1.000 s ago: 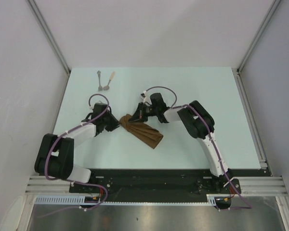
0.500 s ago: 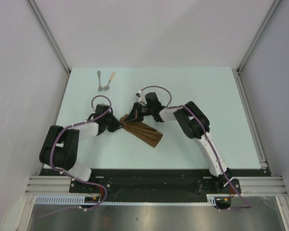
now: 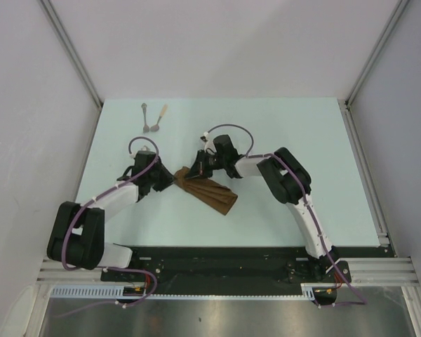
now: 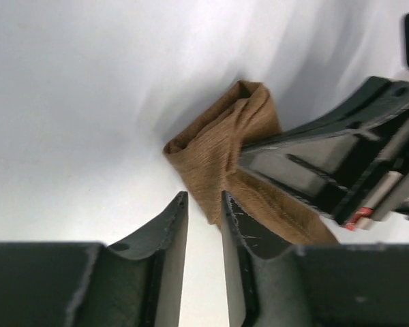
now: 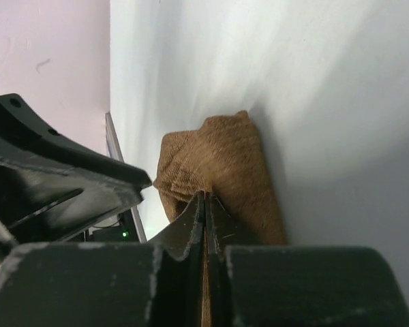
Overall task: Fold the napkin into a case and place the utensils inside
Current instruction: Stuff the top corner of the smaller-rectangle-folded napkin at the center of the board.
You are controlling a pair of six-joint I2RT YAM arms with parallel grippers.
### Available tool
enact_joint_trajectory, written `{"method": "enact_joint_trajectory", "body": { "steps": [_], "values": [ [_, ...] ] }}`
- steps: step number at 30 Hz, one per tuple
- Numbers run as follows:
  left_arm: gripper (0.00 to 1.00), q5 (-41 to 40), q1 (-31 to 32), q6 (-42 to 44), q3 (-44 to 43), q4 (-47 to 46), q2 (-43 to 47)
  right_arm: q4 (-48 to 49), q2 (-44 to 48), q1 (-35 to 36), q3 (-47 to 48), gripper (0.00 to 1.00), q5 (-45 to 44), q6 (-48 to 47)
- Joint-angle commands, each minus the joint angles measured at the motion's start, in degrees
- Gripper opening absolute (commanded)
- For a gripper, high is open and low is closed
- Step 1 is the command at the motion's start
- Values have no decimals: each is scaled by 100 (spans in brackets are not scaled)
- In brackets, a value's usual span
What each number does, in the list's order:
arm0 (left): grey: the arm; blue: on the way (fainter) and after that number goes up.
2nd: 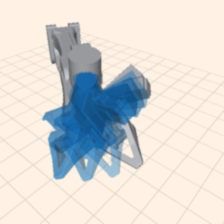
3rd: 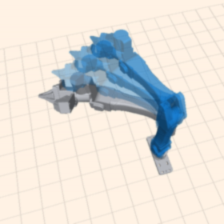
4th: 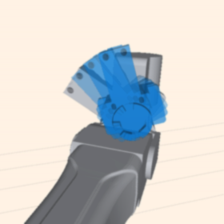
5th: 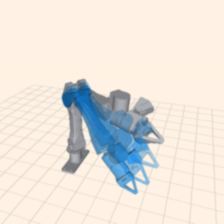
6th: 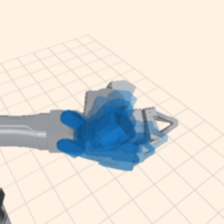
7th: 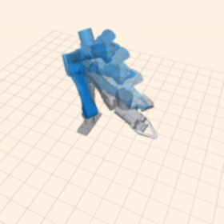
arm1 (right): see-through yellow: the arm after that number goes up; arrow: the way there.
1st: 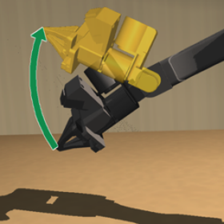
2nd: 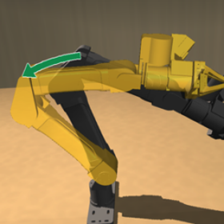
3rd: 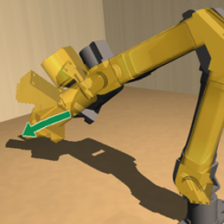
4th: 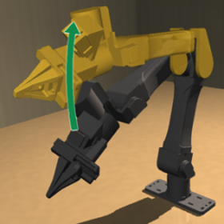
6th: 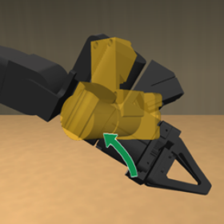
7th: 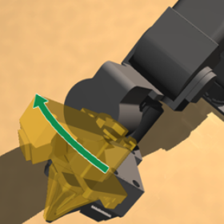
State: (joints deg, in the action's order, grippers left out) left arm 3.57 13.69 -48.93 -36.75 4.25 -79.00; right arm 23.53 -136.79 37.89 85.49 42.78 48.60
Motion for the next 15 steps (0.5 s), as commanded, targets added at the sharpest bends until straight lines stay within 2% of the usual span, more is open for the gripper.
{"method": "enact_joint_trajectory", "body": {
  "steps": [1, 4, 7, 10, 15],
  "values": [
    [27, -172, 37, 59, -69, 470, 113, -857, 776, -264, 99, 6, 239, -649],
    [23, -173, 37, 32, -174, 542, -176, -1173, 1118, -422, 47, 18, 292, -877],
    [21, -129, 37, -3, -332, 515, -615, -1787, 1233, -633, 81, 23, 222, -1194],
    [20, -24, 37, 6, -534, 384, -1020, -2114, 1286, -809, -164, 25, -33, -1633],
    [19, 20, 107, 94, -1052, 348, -1530, -2037, 1488, -924, -1023, 24, -437, -1863]
  ]
}}
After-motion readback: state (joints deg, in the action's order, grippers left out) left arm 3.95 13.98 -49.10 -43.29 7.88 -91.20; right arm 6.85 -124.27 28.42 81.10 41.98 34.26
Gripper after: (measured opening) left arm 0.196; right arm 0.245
